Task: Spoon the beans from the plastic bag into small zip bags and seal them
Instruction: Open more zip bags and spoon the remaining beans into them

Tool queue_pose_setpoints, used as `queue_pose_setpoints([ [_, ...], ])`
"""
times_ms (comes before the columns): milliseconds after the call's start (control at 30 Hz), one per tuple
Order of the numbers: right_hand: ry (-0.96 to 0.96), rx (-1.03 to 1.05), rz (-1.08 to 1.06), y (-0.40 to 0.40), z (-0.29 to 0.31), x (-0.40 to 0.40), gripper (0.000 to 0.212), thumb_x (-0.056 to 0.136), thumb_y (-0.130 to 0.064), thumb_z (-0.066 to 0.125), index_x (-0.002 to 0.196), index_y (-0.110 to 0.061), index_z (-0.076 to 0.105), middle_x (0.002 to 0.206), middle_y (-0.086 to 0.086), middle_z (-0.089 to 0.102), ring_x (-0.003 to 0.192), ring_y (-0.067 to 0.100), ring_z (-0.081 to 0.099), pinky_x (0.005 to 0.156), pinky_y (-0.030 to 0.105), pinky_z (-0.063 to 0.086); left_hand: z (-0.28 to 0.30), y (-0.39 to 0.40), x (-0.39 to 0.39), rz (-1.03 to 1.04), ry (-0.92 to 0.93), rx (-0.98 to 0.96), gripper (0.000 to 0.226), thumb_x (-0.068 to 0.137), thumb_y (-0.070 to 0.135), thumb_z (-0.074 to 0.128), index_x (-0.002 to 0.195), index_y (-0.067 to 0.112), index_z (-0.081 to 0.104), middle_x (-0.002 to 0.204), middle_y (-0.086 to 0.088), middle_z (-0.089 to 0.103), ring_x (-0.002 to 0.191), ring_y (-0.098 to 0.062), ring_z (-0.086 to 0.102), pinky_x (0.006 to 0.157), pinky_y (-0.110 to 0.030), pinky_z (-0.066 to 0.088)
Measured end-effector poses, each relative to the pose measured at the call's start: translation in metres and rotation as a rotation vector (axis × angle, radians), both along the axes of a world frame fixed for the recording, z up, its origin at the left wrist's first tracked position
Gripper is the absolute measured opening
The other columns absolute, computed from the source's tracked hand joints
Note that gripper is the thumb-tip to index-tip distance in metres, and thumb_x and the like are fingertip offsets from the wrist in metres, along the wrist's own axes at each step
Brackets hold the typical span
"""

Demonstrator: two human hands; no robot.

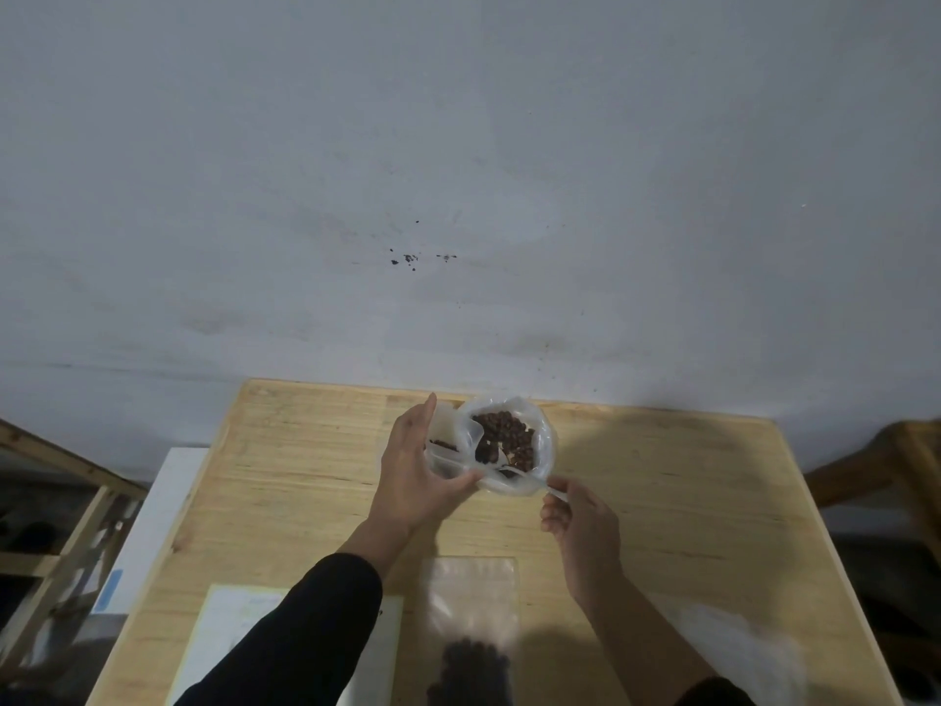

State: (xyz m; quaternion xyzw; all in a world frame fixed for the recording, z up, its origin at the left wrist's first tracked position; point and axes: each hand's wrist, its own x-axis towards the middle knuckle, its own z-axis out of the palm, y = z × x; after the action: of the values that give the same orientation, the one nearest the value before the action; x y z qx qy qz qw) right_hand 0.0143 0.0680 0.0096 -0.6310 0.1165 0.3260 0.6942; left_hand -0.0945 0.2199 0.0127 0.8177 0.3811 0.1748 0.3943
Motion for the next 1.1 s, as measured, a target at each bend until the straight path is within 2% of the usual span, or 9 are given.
queue_pose_setpoints([
  [333,-0.221,0.028,-0.008,-0.005,0.037,0.017,0.028,0.097,-0.008,0.040,0.088,0.001,0.065,0.061,0.011,0.054,0.042,0.012,0.049,0.040,0.021,0.043,0.003,-0.001,0.001,-0.018,-0.001,-0.033,0.109,0.063,0.041,0.083,0.149,0.026,0.017,0.146,-0.001,0.026,0.132,-0.011,0.027,0.106,-0.020,0.023],
  [533,-0.409,0.053,0.143,-0.002,0.068,0.013,0.029,0.096,-0.007,0.043,0.079,-0.008,0.067,0.060,0.008,0.054,0.048,0.016,0.050,0.042,0.025,0.042,0.005,-0.002,0.002,-0.024,-0.021,-0.024,0.109,0.066,0.036,0.083,0.149,0.024,0.015,0.146,-0.002,0.025,0.126,-0.001,0.022,0.103,-0.011,0.016],
  [633,-0.734,-0.045,0.352,0.002,0.068,0.006,0.028,0.096,-0.011,0.044,0.083,-0.013,0.068,0.059,-0.001,0.057,0.046,0.008,0.051,0.047,0.022,0.044,0.006,-0.002,0.003,-0.020,-0.008,-0.003,0.110,0.065,0.037,0.084,0.149,0.024,0.015,0.146,-0.002,0.027,0.131,-0.006,0.025,0.102,-0.010,0.015],
  [700,-1.080,-0.152,0.488,0.002,0.067,0.002,0.027,0.093,-0.025,0.044,0.091,-0.013,0.069,0.068,-0.012,0.058,0.052,0.001,0.054,0.057,0.010,0.043,0.006,-0.003,0.003,-0.018,-0.004,0.012,0.111,0.063,0.038,0.084,0.149,0.024,0.015,0.145,-0.002,0.029,0.130,-0.006,0.026,0.101,-0.010,0.017],
  [767,-1.355,-0.191,0.519,0.001,0.066,0.001,0.028,0.091,-0.027,0.046,0.095,-0.012,0.069,0.077,-0.014,0.060,0.065,-0.005,0.053,0.067,0.002,0.038,0.004,-0.003,0.002,-0.017,-0.022,0.015,0.111,0.062,0.037,0.085,0.149,0.023,0.017,0.143,-0.003,0.031,0.126,-0.003,0.026,0.100,-0.008,0.018],
  [833,-1.447,-0.186,0.456,-0.003,0.064,0.001,0.025,0.089,-0.023,0.050,0.096,-0.010,0.070,0.081,-0.009,0.065,0.074,-0.009,0.054,0.070,-0.001,0.037,0.004,-0.002,0.002,-0.013,-0.024,0.016,0.112,0.061,0.038,0.085,0.149,0.023,0.017,0.143,-0.003,0.031,0.128,-0.005,0.027,0.101,-0.009,0.018],
  [900,-1.359,-0.203,0.314,-0.010,0.059,0.002,0.022,0.087,-0.022,0.055,0.097,-0.011,0.071,0.082,-0.009,0.068,0.073,-0.010,0.059,0.065,0.002,0.044,0.004,-0.002,0.003,-0.010,-0.021,0.024,0.113,0.062,0.040,0.085,0.149,0.023,0.016,0.143,-0.003,0.031,0.130,-0.009,0.028,0.102,-0.011,0.018],
  [967,-1.121,-0.262,0.122,-0.020,0.052,0.006,0.016,0.086,-0.016,0.063,0.099,-0.012,0.071,0.076,-0.004,0.071,0.063,0.000,0.064,0.058,0.011,0.051,0.004,-0.001,0.003,-0.014,-0.019,0.036,0.113,0.062,0.041,0.084,0.149,0.023,0.014,0.144,-0.003,0.030,0.131,-0.010,0.028,0.102,-0.013,0.018],
  [1100,-0.689,-0.357,-0.085,-0.039,0.030,0.018,0.016,0.087,-0.008,0.060,0.096,-0.013,0.071,0.068,0.002,0.069,0.047,0.001,0.057,0.047,0.009,0.045,0.001,-0.002,0.001,-0.005,-0.027,0.045,0.113,0.062,0.041,0.084,0.149,0.023,0.016,0.143,-0.005,0.032,0.130,-0.012,0.031,0.104,-0.019,0.026],
])
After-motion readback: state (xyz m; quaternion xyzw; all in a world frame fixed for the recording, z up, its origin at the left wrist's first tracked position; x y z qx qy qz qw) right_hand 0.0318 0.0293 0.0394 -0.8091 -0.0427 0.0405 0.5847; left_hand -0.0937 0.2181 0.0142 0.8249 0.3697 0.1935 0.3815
